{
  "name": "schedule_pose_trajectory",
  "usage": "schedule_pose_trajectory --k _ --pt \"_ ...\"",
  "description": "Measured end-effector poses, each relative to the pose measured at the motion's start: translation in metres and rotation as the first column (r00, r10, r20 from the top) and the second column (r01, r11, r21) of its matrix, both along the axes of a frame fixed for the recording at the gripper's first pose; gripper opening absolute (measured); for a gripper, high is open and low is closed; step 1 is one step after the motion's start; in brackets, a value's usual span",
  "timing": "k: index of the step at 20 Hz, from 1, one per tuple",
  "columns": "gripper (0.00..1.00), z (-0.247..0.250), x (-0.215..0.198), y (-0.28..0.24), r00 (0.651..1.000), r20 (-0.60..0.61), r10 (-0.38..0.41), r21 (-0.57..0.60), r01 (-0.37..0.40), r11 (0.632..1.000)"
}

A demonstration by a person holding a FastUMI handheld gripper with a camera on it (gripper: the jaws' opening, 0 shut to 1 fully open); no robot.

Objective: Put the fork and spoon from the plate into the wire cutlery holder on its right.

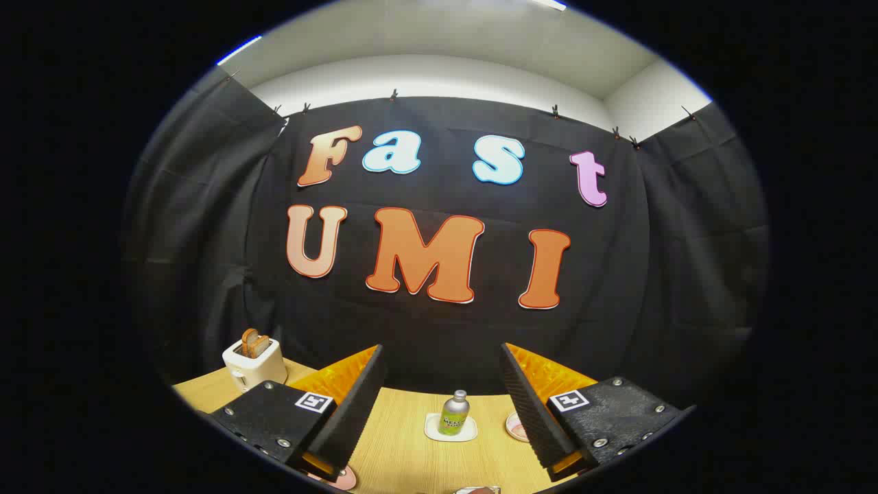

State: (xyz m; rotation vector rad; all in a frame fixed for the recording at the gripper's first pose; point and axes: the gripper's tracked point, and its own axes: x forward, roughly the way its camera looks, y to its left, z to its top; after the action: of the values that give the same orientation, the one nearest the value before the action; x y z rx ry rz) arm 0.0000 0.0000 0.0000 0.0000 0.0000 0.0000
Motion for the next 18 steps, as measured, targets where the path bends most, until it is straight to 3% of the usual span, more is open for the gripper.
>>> schedule_pose_trajectory --k 13,18 --pt "0.99 0.005 -0.008 0.01 1.0 0.019 -0.011 0.015 0.011 1.0" --pt "0.99 -0.017 -0.008 0.028 1.0 -0.03 0.007 0.016 -0.006 1.0"
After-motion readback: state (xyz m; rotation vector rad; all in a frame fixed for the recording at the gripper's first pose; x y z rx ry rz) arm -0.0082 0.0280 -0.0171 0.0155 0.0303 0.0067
